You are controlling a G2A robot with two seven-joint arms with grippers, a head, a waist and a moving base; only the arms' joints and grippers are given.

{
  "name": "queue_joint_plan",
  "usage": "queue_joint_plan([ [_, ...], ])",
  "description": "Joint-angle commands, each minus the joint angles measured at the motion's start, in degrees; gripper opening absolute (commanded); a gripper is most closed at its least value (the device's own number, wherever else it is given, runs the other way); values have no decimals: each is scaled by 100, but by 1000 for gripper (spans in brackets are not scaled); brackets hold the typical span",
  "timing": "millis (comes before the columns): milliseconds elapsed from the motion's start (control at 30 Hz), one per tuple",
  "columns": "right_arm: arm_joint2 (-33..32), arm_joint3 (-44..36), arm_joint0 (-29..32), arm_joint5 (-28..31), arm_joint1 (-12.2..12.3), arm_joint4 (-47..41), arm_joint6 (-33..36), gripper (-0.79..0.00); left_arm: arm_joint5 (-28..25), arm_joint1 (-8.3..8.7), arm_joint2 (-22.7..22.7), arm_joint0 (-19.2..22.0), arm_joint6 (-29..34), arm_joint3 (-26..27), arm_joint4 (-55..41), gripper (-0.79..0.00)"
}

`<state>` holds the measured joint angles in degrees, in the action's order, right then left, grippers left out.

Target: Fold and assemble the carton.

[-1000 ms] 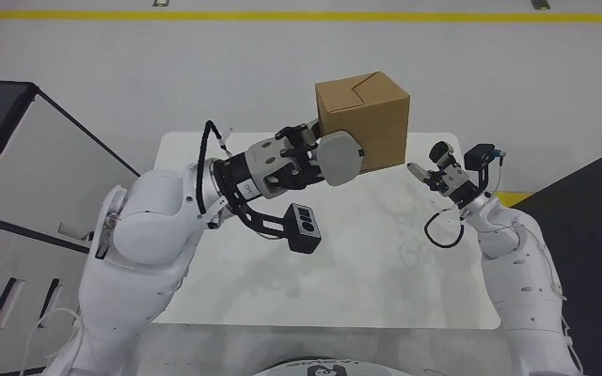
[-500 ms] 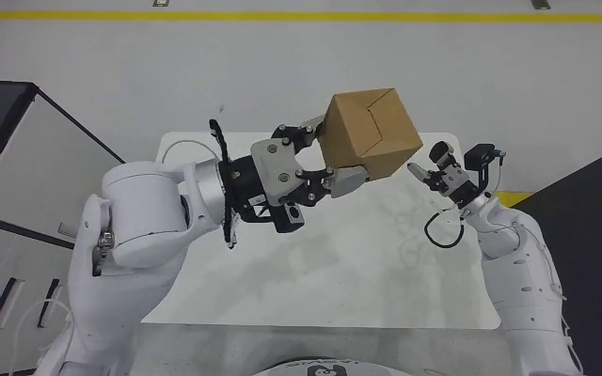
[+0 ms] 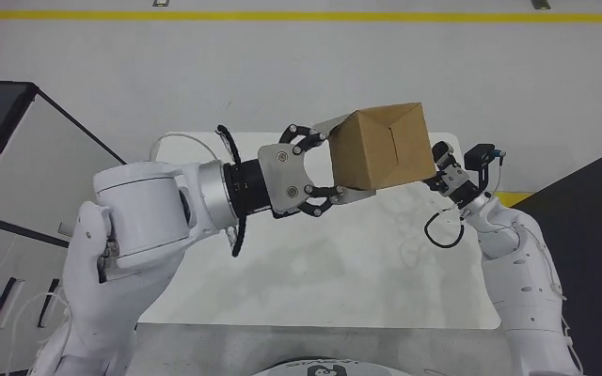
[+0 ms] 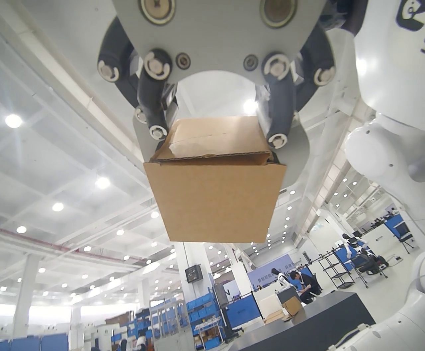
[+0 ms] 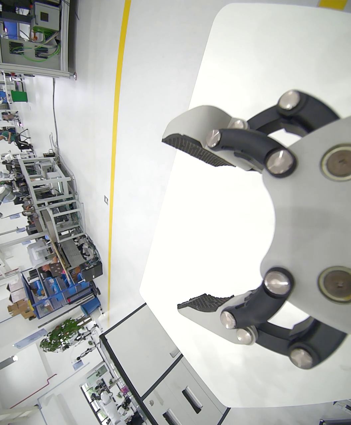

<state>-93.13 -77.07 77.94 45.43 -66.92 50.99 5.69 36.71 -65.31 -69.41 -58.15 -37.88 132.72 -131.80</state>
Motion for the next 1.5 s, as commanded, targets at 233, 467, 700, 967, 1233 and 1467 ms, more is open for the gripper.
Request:
queue_joint_plan([
  [233, 0, 0, 0, 0, 0, 0, 0, 0, 1965, 57, -63, 452, 2407, -136, 3339, -785],
  [467, 0, 0, 0, 0, 0, 0, 0, 0, 2104, 127, 260, 817, 4283, -449, 5452, -785],
  [700, 0, 0, 0, 0, 0, 0, 0, 0, 2104, 127, 260, 817, 4283, -449, 5452, -785],
  [967, 0, 0, 0, 0, 0, 0, 0, 0, 1588, 268, 333, 833, 5563, -10, 7427, -785],
  [1233, 0, 0, 0, 0, 0, 0, 0, 0, 54, 712, 562, 1022, 8412, -453, 11000, -785],
  [1467, 0, 0, 0, 0, 0, 0, 0, 0, -1086, 847, 451, 1078, 9120, -529, 12109, -785],
])
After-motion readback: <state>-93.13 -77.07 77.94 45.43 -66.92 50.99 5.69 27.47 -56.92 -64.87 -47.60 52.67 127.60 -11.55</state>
